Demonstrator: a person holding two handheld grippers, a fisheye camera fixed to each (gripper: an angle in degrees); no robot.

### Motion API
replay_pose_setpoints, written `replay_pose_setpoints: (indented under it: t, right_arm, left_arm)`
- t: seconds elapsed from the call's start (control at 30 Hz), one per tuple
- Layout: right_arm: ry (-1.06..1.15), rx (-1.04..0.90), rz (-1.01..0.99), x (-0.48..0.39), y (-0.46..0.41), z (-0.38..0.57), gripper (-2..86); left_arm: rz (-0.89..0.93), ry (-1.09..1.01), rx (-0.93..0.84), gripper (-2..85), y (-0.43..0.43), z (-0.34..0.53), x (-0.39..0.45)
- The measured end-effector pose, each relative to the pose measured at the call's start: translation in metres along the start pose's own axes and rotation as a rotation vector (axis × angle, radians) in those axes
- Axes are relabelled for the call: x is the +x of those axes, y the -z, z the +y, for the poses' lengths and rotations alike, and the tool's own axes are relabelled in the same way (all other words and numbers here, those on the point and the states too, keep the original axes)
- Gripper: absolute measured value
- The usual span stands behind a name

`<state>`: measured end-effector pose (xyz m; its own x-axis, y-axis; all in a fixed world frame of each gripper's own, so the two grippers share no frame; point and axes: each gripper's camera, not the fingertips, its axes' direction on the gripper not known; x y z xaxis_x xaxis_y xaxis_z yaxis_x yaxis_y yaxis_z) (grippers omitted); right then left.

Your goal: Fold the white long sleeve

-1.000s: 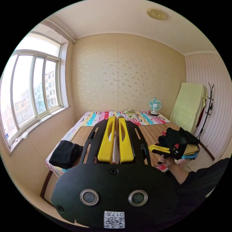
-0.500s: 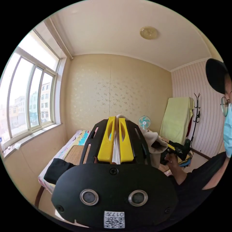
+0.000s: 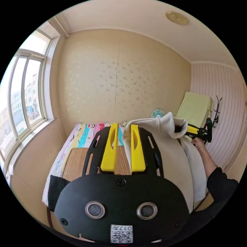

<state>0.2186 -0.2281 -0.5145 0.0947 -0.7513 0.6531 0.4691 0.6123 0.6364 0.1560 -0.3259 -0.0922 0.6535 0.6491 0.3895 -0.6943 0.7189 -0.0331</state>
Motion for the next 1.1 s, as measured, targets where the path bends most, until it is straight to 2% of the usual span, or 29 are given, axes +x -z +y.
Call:
replay_pose_setpoints:
  t: [0.07, 0.1, 0.17, 0.23, 0.3, 0.4, 0.53, 0.57, 0.6, 0.63, 0.73, 0.8, 0.87, 0.97, 1.03, 1.1]
  right_arm:
    - [-0.085, -0.192, 0.001, 0.034, -0.094, 0.011, 13.0]
    - [-0.182, -0.319, -0.041, 0.053, -0.137, 0.032, 13.0]
    - [-0.26, -0.355, -0.095, 0.062, -0.165, 0.074, 13.1]
    - [-0.27, -0.348, -0.154, 0.052, -0.175, 0.127, 13.7]
    - [-0.292, -0.47, -0.274, 0.025, -0.195, 0.212, 14.7]
    - [-0.355, -0.574, -0.408, -0.031, -0.197, 0.313, 15.9]
    - [-0.494, -0.533, -0.526, -0.091, -0.163, 0.376, 16.8]
    - [-0.511, -0.521, -0.544, -0.111, -0.153, 0.385, 16.7]
    - [-0.488, -0.515, -0.543, -0.128, -0.147, 0.388, 16.5]
    - [-0.461, -0.517, -0.529, -0.137, -0.145, 0.388, 16.3]
    - [-0.367, -0.56, -0.474, -0.152, -0.151, 0.382, 14.5]
    - [-0.453, -0.564, -0.527, -0.125, -0.155, 0.375, 13.7]
    - [-0.529, -0.472, -0.58, -0.102, -0.147, 0.368, 14.1]
    - [-0.522, -0.44, -0.548, -0.094, -0.142, 0.353, 15.6]
    - [-0.475, -0.454, -0.561, -0.108, -0.146, 0.345, 15.8]
    - [-0.364, -0.604, -0.543, -0.139, -0.17, 0.344, 12.5]
  left_arm:
    - [-0.123, 0.128, -0.237, 8.9, -0.123, 0.001, -0.043]
    - [-0.145, 0.159, -0.309, 8.9, -0.147, 0.008, -0.052]
    - [-0.17, 0.106, -0.477, 10.5, -0.213, 0.058, -0.065]
    - [-0.242, 0.049, -0.539, 10.8, -0.242, 0.114, -0.068]
    - [-0.252, 0.016, -0.646, 11.3, -0.267, 0.177, -0.073]
    - [-0.144, 0.109, -0.792, 12.8, -0.287, 0.275, -0.082]
    - [-0.085, 0.204, -0.92, 12.2, -0.289, 0.352, -0.076]
    - [-0.137, 0.156, -0.838, 10.8, -0.275, 0.352, -0.066]
    - [-0.141, 0.128, -0.832, 8.8, -0.272, 0.351, -0.062]
    - [-0.114, 0.106, -0.849, 4.9, -0.27, 0.347, -0.059]
    - [-0.079, 0.075, -0.92, 3.3, -0.266, 0.313, -0.08]
    - [-0.151, 0.155, -0.82, 3.2, -0.241, 0.276, -0.123]
    - [-0.37, 0.375, -0.624, 4.0, -0.184, 0.236, -0.199]
    - [-0.557, 0.647, -0.423, 5.7, -0.114, 0.227, -0.254]
    - [-0.509, 0.661, -0.408, 8.3, -0.101, 0.233, -0.257]
    - [-0.417, 0.634, -0.458, 9.9, -0.108, 0.244, -0.244]
